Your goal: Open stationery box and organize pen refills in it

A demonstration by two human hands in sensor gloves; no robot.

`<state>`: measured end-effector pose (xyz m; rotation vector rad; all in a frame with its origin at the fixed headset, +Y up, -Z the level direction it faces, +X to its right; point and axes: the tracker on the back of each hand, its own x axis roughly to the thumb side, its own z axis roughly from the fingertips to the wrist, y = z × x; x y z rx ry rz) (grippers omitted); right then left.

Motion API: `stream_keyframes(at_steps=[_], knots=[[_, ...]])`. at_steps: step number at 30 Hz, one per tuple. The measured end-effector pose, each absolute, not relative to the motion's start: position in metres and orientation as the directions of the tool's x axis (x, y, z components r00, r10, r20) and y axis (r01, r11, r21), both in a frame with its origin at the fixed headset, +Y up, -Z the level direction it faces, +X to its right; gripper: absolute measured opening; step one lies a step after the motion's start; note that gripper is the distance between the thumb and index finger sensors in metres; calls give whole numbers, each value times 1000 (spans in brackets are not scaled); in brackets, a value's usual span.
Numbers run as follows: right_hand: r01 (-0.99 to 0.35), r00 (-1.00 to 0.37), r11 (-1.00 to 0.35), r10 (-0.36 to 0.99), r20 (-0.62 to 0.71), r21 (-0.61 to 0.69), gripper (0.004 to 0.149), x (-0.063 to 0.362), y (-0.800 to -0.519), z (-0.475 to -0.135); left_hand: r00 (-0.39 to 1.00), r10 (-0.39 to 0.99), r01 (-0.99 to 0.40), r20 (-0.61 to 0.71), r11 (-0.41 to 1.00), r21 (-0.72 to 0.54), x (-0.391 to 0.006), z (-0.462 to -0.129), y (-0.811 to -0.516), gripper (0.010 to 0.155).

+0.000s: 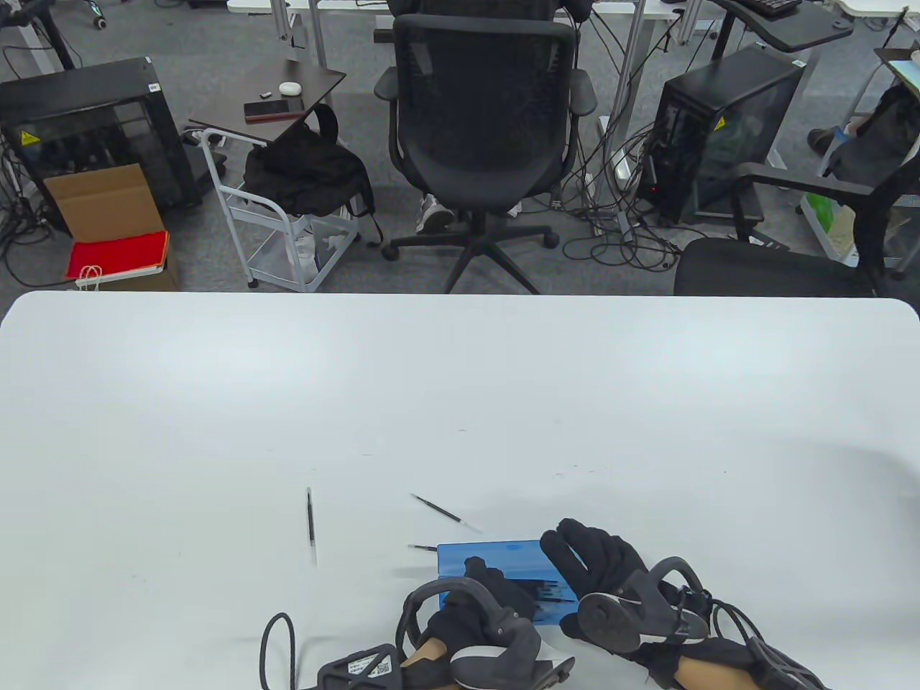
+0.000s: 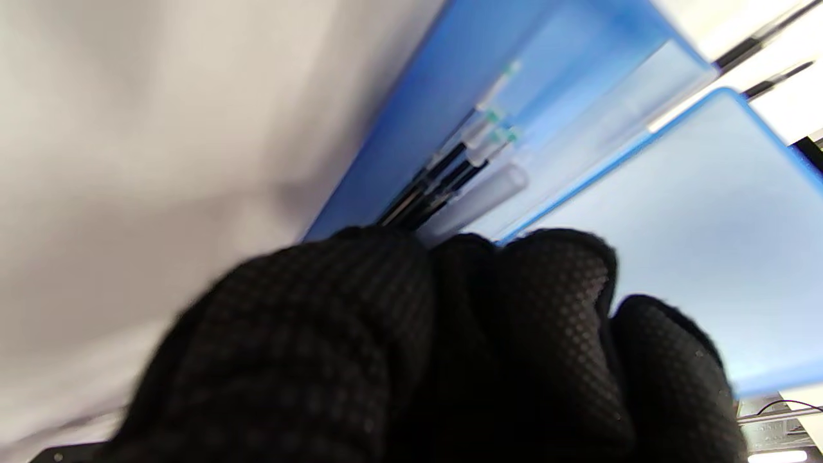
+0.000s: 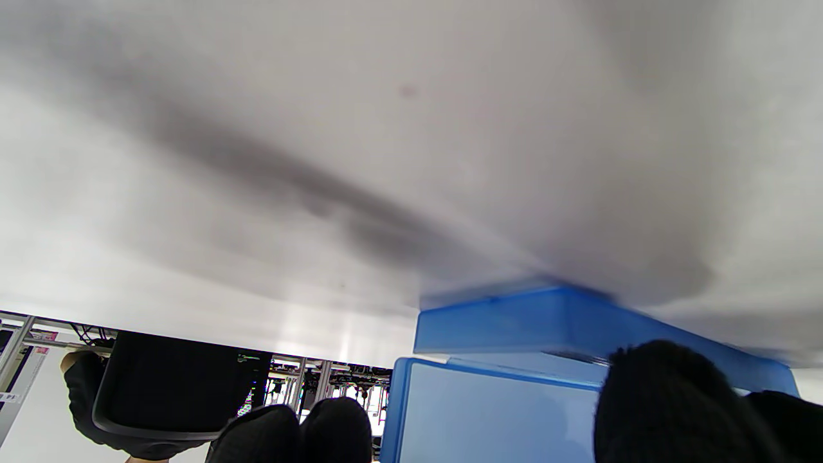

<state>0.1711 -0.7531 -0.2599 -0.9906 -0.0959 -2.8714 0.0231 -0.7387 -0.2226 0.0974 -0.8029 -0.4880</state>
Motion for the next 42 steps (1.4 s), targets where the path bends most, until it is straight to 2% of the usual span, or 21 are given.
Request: stream_keyframes(at_steps=[6,11,18,21,26,31,34,38,42], knots=[[119,-783,-993,-78,618,24,112,171,-753,-260,578,-468,407,668,875,262,27,-223,-738,53],[118,-782,-993,-78,618,24,111,171,-753,-259,593,-437,369,676,894,253,23,-221,-732,53],[119,-783,-993,-79,617,24,111,171,-753,-259,683,-333,221,650,942,251,2,-216,-700,47],[119,-783,-993,-79,616,24,111,171,-753,-259,745,-307,164,592,945,284,-15,-217,-679,46],[119,-784,-993,-80,615,23,111,171,-753,-259,891,-232,109,391,944,312,-51,-231,-652,48],[120,-785,-993,-81,615,22,111,171,-753,-259,990,-106,82,99,973,217,-98,-259,-647,52],[121,-785,-992,-84,614,20,111,171,-753,-259,996,-54,63,-66,988,143,-129,-278,-656,52],[121,-784,-992,-84,614,20,111,171,-753,-259,969,-88,105,-232,992,65,-163,-301,-674,53],[121,-784,-992,-83,615,20,111,171,-753,-259,936,-99,92,-337,995,-34,-188,-319,-696,54]])
